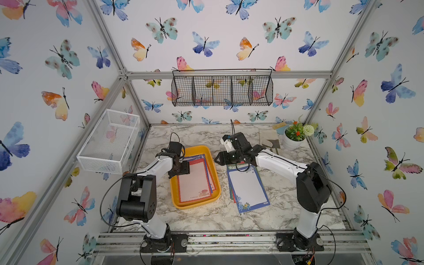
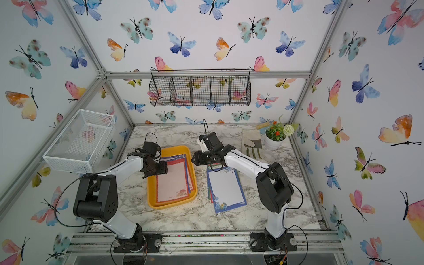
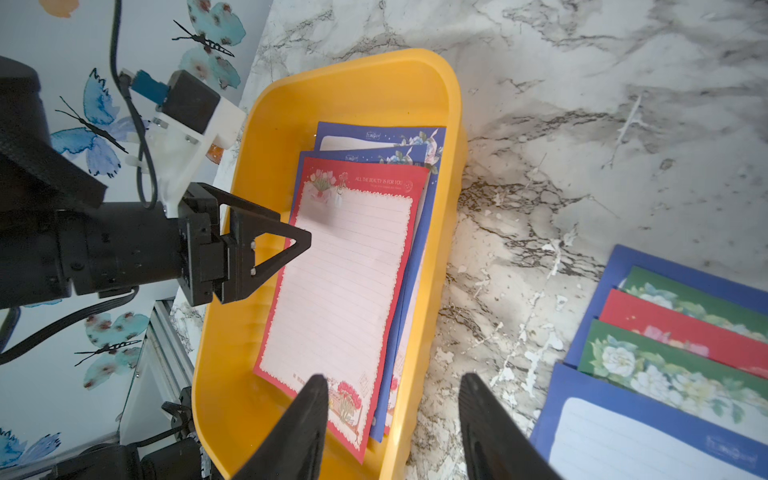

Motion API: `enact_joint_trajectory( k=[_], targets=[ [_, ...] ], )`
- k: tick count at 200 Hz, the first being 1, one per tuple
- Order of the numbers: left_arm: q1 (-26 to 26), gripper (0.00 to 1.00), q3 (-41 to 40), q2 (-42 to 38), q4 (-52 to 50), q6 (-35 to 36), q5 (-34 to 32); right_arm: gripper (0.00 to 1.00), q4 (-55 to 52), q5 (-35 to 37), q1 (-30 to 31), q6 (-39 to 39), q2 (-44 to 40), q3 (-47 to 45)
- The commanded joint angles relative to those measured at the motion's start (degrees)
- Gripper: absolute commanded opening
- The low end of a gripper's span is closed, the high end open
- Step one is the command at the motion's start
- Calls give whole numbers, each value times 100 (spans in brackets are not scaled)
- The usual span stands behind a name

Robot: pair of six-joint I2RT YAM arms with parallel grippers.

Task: Take out the stationery paper from the storage box
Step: Pick up the stationery paper from the storage box.

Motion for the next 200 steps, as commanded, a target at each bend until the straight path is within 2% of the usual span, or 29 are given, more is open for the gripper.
enact_joint_trajectory(
  k=[1,145,169,200],
  targets=[
    [34,68,105,128,-171,77,-180,54,31,-86,32,-16,123,135],
    [75,71,265,542,-276,42,-263,53,6,-147,33,-65,202,190],
    [77,70,258,288,-134,42,-106,52,7,-149,32,-69,209,181],
    [55,69,142,-192,10,-73,-487,52,7,-141,35,-87,179,171]
  ],
)
